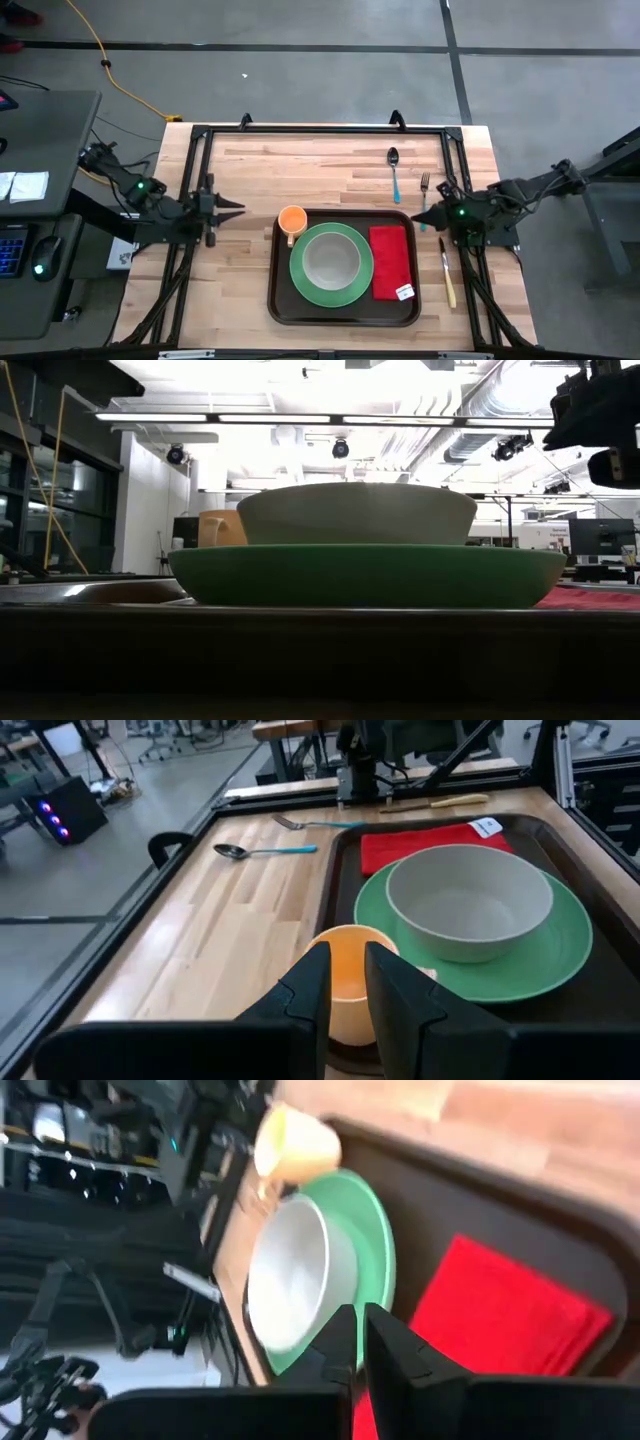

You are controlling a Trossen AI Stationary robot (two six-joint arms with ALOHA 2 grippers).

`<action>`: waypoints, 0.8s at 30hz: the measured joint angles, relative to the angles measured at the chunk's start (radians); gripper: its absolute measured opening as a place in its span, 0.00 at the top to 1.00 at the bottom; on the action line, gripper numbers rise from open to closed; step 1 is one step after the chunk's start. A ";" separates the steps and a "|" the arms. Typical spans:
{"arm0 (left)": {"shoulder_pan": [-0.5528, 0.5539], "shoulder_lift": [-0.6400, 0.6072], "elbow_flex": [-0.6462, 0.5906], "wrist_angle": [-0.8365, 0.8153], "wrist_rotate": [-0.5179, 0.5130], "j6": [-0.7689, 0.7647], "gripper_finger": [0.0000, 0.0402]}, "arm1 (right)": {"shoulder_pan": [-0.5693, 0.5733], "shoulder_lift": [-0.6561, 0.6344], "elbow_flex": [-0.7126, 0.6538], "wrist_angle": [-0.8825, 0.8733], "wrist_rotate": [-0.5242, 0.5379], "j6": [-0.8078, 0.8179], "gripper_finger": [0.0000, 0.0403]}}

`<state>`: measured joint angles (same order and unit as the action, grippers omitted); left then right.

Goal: Set up tray
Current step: Put the blue fork on top of the red table napkin

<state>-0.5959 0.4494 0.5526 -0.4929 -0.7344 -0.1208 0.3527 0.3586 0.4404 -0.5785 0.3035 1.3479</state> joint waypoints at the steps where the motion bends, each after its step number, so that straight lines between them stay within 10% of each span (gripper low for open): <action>1: 0.000 -0.018 0.000 -0.012 0.000 0.007 0.76 | 0.000 -0.007 0.000 0.000 0.024 -0.012 1.00; 12: 0.000 -0.153 -0.025 -0.085 0.011 0.062 0.76 | 0.000 -0.042 0.000 0.019 0.273 -0.196 1.00; 24: 0.000 -0.304 -0.097 -0.075 0.036 0.138 0.76 | -0.012 -0.042 0.000 -0.156 0.281 -0.132 1.00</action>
<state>-0.5961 0.1454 0.4561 -0.5683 -0.6980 0.0171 0.3407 0.3168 0.4404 -0.7347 0.5841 1.2155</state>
